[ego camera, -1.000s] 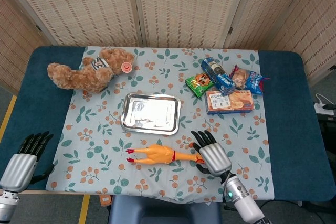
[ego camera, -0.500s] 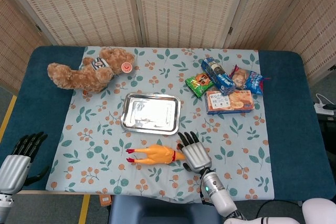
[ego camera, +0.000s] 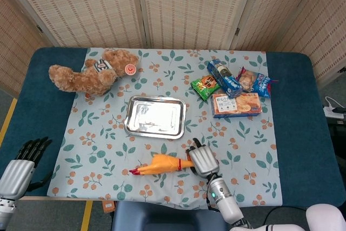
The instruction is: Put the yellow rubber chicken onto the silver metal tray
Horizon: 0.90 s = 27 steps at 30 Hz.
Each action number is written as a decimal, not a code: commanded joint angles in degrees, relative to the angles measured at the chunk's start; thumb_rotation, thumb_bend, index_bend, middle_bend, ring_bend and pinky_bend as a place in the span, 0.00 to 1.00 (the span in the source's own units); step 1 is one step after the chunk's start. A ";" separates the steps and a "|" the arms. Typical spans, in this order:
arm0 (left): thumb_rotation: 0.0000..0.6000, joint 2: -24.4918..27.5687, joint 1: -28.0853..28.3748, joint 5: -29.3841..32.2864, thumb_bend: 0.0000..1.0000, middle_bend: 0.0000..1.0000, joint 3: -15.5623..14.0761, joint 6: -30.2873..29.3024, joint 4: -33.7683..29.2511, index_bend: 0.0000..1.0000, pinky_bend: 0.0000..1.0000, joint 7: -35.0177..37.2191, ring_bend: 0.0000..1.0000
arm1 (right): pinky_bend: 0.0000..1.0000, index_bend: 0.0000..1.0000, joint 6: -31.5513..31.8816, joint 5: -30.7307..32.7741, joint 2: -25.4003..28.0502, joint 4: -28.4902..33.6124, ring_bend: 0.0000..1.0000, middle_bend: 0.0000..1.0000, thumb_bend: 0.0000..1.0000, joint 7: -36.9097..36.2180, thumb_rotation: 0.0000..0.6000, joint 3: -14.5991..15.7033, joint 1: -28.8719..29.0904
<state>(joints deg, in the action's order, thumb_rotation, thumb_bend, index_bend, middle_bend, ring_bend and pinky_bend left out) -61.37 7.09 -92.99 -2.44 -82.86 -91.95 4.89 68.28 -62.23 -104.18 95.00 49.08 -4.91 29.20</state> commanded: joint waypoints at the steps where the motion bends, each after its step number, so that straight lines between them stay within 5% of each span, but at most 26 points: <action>1: 1.00 -0.12 0.18 -0.52 0.35 0.00 -0.19 0.12 0.09 0.00 0.08 -0.09 0.00 | 0.66 0.86 2.49 -5.50 0.03 -0.57 0.49 0.54 0.33 -4.98 1.00 0.12 -0.46; 14: 1.00 -3.50 5.12 -13.61 0.35 0.11 -1.45 -1.57 -0.66 0.00 0.22 5.42 0.09 | 0.73 0.89 1.95 -7.08 2.36 4.22 0.55 0.56 0.35 -6.20 1.00 -3.99 1.97; 20: 1.00 -2.22 9.45 -13.16 0.32 0.01 -1.06 6.12 -8.55 0.00 0.24 0.24 0.02 | 0.73 0.89 0.98 -6.02 1.39 6.00 0.57 0.56 0.35 -4.83 1.00 -4.99 3.66; 27: 1.00 -1.35 14.36 -3.89 0.30 0.00 -0.48 19.58 -15.68 0.00 0.15 -2.89 0.00 | 0.73 0.89 1.36 -5.88 -0.12 7.88 0.57 0.56 0.35 -4.67 1.00 -6.23 5.04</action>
<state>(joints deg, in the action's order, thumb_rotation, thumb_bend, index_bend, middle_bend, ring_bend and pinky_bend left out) -63.23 18.88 -100.85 -3.31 -67.96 -104.55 3.25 69.57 -68.15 -104.18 102.76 44.42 -11.01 34.11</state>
